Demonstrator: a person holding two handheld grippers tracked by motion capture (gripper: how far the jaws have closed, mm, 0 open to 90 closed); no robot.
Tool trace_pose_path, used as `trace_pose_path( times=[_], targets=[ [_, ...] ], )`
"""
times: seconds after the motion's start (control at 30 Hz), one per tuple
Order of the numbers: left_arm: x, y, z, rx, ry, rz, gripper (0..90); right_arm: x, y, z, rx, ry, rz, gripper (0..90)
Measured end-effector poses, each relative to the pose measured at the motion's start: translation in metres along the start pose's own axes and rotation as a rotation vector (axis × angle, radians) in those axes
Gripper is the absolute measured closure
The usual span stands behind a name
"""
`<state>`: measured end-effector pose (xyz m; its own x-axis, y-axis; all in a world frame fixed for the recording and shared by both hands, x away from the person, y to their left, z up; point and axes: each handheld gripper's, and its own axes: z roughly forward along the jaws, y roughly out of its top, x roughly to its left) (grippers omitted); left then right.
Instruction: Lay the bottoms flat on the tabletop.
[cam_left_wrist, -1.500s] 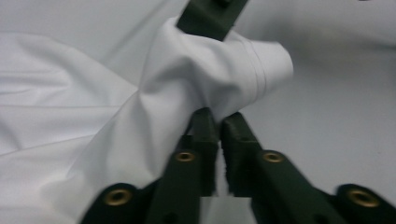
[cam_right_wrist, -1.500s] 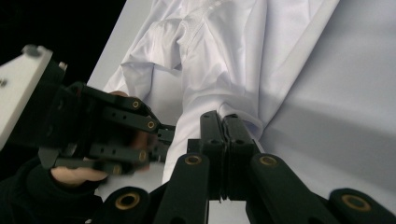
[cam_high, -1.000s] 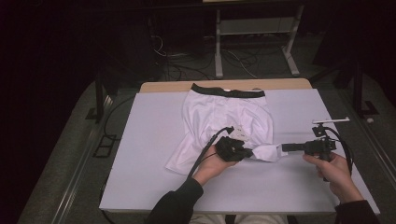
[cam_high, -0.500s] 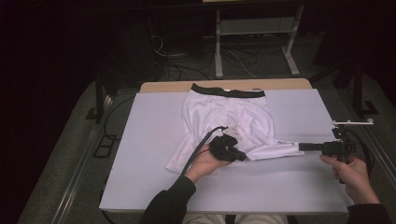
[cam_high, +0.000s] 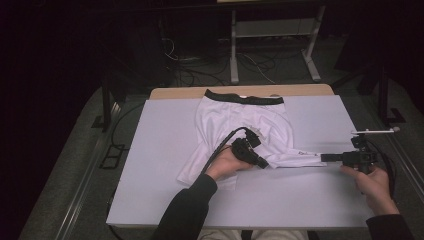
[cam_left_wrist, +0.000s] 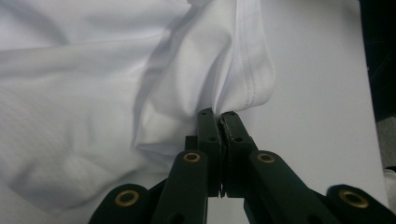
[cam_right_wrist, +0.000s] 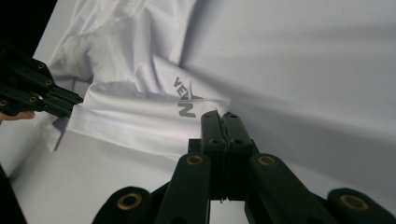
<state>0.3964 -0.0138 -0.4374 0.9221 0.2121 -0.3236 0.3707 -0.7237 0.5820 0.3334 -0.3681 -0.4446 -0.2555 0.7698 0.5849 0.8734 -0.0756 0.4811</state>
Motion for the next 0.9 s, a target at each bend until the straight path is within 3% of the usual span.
trace_pose_path(
  times=[0.1, 0.27, 0.4, 0.57, 0.73, 0.9],
  targets=[
    [0.004, 0.001, 0.003, 0.005, 0.018, -0.010, 84.2, -0.009, 0.000, -0.002, -0.009, -0.040, 0.021, 88.2],
    [0.005, -0.002, 0.002, 0.008, 0.020, -0.023, 80.3, -0.018, -0.001, -0.004, -0.024, -0.034, 0.054, 88.2],
    [-0.005, 0.001, -0.006, -0.025, 0.019, 0.010, 77.5, -0.017, 0.000, -0.004, -0.027, -0.031, 0.055, 88.2],
    [-0.022, 0.007, -0.013, -0.071, -0.020, 0.076, 76.3, -0.017, 0.000, -0.003, -0.028, -0.028, 0.060, 88.2],
    [-0.038, 0.011, -0.005, -0.051, -0.059, 0.151, 76.3, -0.017, 0.000, -0.003, -0.032, -0.024, 0.063, 88.2],
    [-0.040, 0.011, 0.012, 0.000, -0.065, 0.172, 76.3, -0.017, 0.000, -0.004, -0.037, -0.018, 0.065, 88.1]
  ],
)
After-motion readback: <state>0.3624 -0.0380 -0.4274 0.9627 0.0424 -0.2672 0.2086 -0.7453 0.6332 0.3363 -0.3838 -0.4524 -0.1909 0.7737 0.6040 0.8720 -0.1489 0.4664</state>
